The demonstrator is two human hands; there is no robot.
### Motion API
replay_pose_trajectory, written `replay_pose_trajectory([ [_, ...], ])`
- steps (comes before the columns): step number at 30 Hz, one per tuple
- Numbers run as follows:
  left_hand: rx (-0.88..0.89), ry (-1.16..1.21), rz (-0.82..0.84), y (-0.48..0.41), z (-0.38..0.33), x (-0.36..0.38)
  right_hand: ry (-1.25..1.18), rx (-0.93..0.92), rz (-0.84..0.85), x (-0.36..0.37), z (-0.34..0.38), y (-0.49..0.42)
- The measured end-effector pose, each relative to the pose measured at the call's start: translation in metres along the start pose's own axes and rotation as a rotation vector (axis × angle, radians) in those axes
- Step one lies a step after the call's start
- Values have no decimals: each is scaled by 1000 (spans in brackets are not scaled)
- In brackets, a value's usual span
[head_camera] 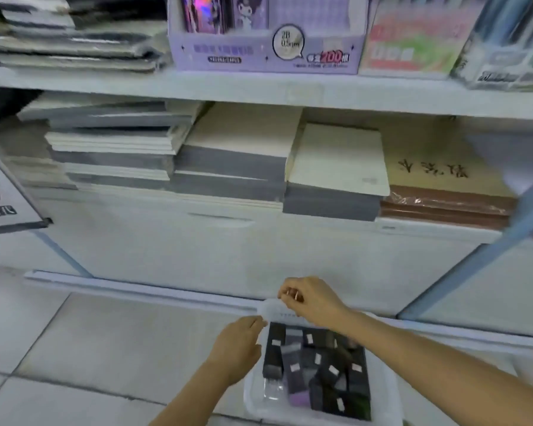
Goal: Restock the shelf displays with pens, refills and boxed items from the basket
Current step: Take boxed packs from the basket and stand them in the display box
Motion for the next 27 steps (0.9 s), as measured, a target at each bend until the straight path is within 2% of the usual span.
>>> replay_pose_trajectory([
  [2,-63,-53,121,7,19,41,-3,94,108,54,-39,8],
  [4,-84,-81,152,13,33,66,-36,180,204,100,-70,18],
  [8,-79,-54,49,18,43,82,-37,296,293,159,-104,26],
  [12,49,-88,-180,21,30,70,7,325,164,177,-106,21],
  [15,86,-111,-235,22,29,69,81,309,142,186,-107,19],
  [19,93,-81,-271,18,29,64,-123,309,238,187,-107,19],
  [21,98,-7,-304,14,25,57,-199,259,300,178,-101,17],
  [24,61,296,-307,7,23,47,-326,213,335,153,-94,12],
  [25,15,421,-270,4,24,47,-394,217,323,143,-92,9],
  [27,-120,742,-89,-5,22,59,-597,221,297,126,-83,4],
])
Point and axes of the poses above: each hand's wrist, its own y-axis away from the middle knuckle, its own x-axis out of the palm, z = x × y, the point moved 9 cm from there along -y, towards the middle knuckle, and after that the axes turned 10 degrees about y, right-handed, at the moved point
